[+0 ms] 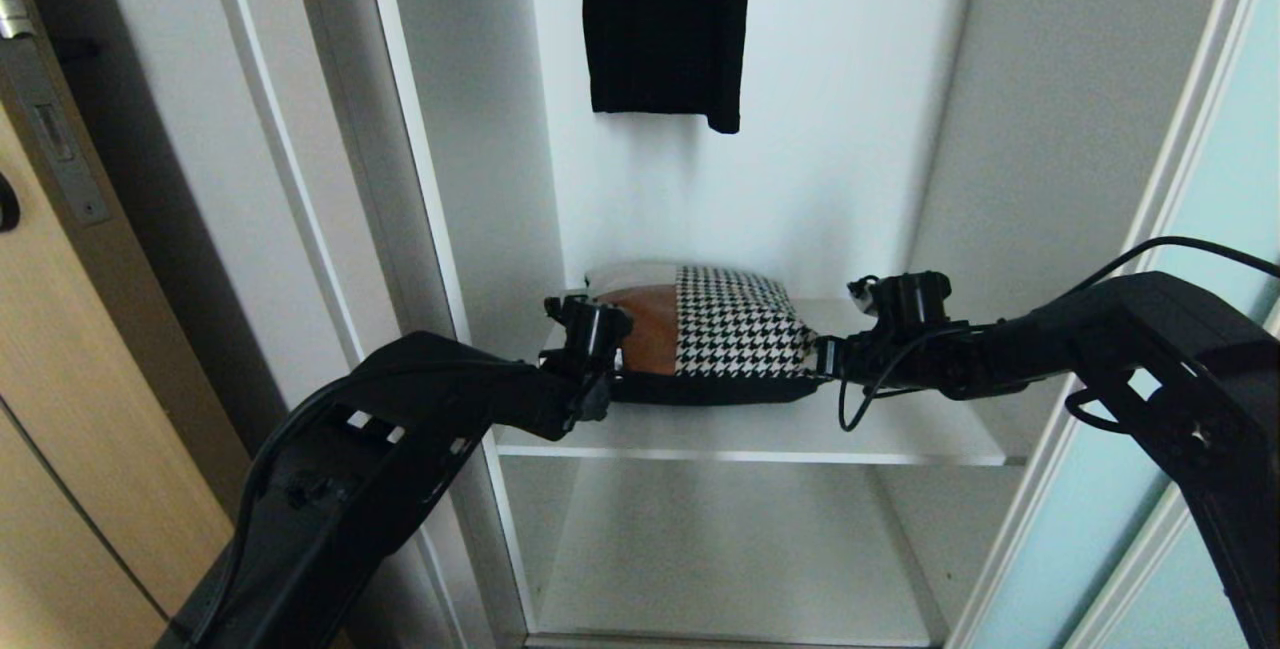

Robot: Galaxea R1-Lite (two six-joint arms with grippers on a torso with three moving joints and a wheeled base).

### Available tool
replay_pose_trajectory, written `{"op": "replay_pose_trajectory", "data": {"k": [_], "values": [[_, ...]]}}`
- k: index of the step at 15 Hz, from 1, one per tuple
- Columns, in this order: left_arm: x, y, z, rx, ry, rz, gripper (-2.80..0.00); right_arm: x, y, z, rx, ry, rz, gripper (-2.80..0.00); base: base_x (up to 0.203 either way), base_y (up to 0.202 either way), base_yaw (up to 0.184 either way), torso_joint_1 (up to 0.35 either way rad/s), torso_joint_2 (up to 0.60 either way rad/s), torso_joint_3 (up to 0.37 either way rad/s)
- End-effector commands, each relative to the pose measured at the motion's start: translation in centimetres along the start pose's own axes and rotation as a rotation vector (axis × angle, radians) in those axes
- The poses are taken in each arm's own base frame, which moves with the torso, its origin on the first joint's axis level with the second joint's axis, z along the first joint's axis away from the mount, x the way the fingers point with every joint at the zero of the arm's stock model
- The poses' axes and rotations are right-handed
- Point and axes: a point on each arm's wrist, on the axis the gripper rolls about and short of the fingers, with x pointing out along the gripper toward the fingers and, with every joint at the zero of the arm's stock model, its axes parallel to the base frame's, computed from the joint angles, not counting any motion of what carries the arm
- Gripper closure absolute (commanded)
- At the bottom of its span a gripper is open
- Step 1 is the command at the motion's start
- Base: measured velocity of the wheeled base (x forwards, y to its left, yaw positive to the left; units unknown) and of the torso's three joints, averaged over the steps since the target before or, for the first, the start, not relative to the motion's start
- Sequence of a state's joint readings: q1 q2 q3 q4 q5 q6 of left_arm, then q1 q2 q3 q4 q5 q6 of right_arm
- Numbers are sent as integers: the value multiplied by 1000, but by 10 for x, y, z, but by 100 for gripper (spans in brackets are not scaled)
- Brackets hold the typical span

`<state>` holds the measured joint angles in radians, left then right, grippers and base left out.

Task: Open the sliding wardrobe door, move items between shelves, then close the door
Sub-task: Place the pillow on the higher shelf

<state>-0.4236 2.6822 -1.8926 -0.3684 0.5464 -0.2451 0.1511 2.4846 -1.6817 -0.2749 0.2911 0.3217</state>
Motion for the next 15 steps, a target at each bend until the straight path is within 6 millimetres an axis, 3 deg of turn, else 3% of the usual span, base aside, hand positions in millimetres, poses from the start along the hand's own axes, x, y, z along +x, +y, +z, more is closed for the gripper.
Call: {"op": "replay_pose_trajectory", "data": {"k": [1,7,8,15], "values": [[-10,2,10,-8,-8,-9,-280,-6,3,5,0,-8,7,0,0,0,0,0,0,0],[-26,5,23,-39,-19,-27,-280,-8,3,3,-1,-5,6,0,0,0,0,0,0,0],[-35,8,26,-43,-23,-45,-280,-8,4,2,-3,-1,6,-280,0,0,0,0,0,0],[-78,6,38,-41,-36,-152,-280,-25,7,-4,-27,-39,25,-280,0,0,0,0,0,0]]}}
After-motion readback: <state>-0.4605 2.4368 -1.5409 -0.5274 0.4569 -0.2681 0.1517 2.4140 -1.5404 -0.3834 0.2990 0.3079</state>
